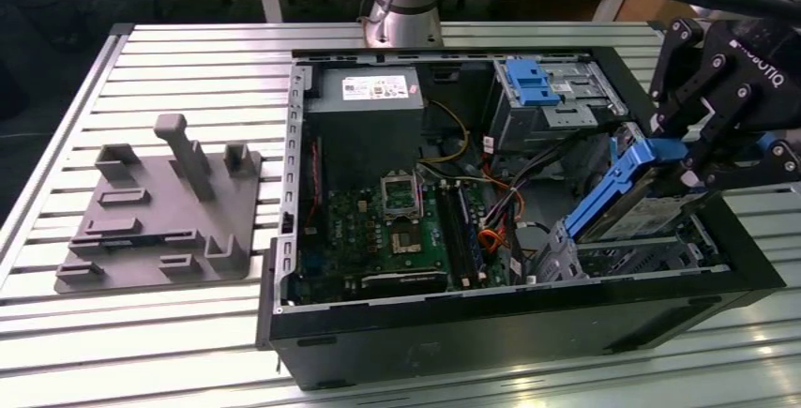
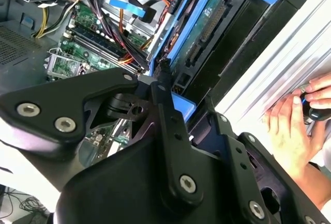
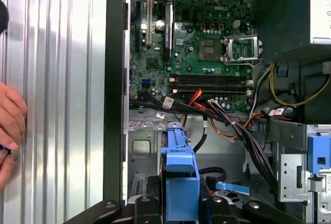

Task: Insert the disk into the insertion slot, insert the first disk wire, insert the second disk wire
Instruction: 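Insert the disk into the insertion slot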

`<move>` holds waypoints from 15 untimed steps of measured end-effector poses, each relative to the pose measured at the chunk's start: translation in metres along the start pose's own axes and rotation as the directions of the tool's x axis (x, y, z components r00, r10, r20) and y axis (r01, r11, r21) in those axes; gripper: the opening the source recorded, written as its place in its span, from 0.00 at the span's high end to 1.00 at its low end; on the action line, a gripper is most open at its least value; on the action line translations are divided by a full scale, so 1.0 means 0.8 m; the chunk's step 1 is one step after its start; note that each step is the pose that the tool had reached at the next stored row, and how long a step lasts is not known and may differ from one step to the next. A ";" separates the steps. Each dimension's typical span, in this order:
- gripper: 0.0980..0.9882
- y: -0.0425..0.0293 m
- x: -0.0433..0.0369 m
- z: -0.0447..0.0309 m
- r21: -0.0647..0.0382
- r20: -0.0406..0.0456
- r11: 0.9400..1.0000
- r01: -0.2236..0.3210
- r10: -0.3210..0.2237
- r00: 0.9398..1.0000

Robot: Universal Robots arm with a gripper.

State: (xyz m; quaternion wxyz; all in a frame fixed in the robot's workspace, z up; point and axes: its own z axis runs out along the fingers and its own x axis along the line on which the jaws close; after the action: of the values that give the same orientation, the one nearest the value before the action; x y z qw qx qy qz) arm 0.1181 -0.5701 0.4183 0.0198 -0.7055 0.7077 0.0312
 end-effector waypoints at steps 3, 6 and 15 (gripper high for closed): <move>0.70 -0.0001 0.000 0.0040 0.000 0.000 1.000 0.000 0.000 1.000; 0.70 -0.0001 0.001 0.0090 0.000 0.000 1.000 0.000 0.000 1.000; 0.49 -0.0003 0.001 0.0188 0.000 0.000 1.000 0.000 0.000 1.000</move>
State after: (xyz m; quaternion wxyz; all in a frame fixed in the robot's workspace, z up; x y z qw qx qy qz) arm 0.1181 -0.5701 0.4032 0.0197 -0.7055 0.7077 0.0311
